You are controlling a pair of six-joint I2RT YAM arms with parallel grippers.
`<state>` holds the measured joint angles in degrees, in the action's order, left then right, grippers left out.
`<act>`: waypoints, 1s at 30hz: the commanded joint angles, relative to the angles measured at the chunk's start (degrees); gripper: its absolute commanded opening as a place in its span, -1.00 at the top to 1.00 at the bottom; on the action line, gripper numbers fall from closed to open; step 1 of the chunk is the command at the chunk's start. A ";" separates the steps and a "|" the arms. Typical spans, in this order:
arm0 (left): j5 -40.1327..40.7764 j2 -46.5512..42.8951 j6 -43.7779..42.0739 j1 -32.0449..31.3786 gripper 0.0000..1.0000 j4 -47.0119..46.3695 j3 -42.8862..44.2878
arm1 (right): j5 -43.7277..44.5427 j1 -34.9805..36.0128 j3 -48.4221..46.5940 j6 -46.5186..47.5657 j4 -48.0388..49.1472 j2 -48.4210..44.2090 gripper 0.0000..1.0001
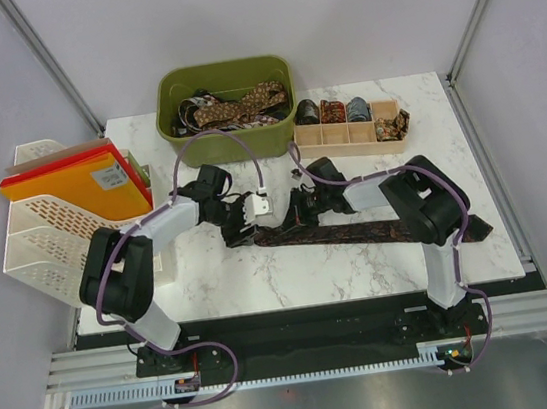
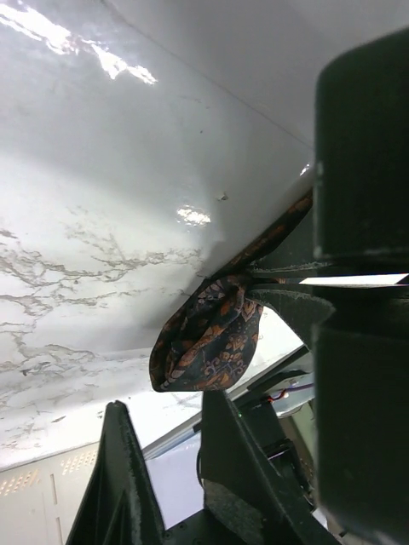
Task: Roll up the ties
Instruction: Roll the tie at the center of the board.
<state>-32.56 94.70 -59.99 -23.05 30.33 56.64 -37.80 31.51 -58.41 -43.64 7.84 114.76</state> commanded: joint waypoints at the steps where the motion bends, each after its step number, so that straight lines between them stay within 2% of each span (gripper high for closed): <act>1: -3.83 1.01 -1.10 -1.21 -0.40 -0.27 1.63 | 3.26 0.13 -1.09 3.47 -5.46 2.31 1.00; 9: -3.48 2.51 -0.40 -3.84 -0.43 -0.71 1.46 | 1.59 0.31 -2.58 4.61 -7.31 -1.55 1.00; 16: -1.37 2.43 2.33 -4.73 -0.17 -3.34 -0.48 | -0.69 1.89 -1.79 2.07 -6.96 -4.01 1.00; 20: -1.02 1.72 2.33 -4.73 -0.15 -3.96 -1.44 | -1.22 2.51 -1.35 0.49 -6.17 -4.54 1.00; 25: -0.93 1.63 2.07 -4.73 -0.10 -4.14 -2.24 | -2.10 2.77 -0.74 -1.36 -5.20 -3.41 1.00; 30: -0.93 1.11 1.80 -4.81 -0.13 -4.31 -3.29 | -0.61 2.16 -0.21 0.57 -5.11 -0.15 1.00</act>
<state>-33.08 96.97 -58.98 -27.51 27.70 54.41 -38.98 34.02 -59.27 -43.48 2.22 112.66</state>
